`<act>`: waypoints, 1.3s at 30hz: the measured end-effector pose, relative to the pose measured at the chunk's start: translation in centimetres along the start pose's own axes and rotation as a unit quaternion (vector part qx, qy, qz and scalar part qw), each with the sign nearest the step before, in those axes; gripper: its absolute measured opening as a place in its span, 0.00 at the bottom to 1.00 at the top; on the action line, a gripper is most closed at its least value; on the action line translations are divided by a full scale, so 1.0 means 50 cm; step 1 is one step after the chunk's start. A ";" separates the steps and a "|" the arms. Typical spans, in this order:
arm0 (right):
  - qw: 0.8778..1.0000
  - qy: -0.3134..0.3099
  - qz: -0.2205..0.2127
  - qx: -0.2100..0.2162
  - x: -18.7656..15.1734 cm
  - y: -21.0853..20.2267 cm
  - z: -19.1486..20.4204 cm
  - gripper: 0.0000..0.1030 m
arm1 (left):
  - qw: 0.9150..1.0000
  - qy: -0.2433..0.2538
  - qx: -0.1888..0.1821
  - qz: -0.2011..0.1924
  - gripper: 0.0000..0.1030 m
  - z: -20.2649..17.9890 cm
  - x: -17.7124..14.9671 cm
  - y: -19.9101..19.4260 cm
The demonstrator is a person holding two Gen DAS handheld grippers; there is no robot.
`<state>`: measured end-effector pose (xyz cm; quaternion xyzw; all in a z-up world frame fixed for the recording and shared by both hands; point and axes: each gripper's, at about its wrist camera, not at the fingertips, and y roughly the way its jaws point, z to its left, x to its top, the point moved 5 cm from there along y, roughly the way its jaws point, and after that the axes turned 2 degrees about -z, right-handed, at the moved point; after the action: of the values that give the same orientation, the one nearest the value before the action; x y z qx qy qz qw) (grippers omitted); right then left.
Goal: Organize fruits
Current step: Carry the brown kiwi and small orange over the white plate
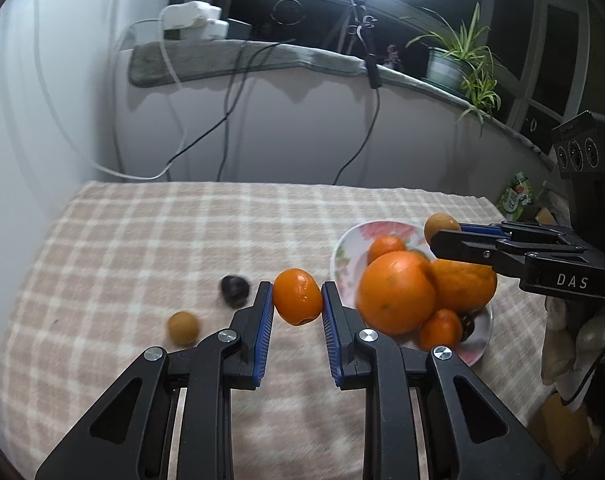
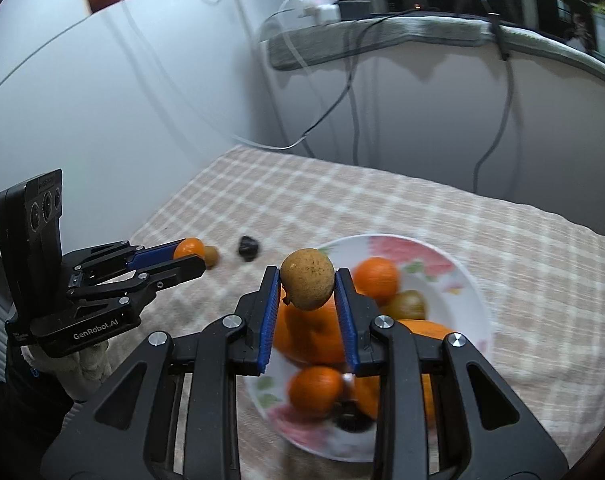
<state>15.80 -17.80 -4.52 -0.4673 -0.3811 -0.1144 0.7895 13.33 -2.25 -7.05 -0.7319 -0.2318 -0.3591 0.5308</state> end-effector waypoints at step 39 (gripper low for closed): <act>0.999 0.051 0.011 0.000 0.009 0.021 -0.140 0.28 | 0.998 0.032 -0.053 0.030 0.22 -0.083 0.070 0.127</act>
<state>20.14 -22.94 -6.82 -0.4646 -0.3356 -0.1293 0.8092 18.96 -8.39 -7.49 -0.7538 -0.1731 -0.3776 0.5091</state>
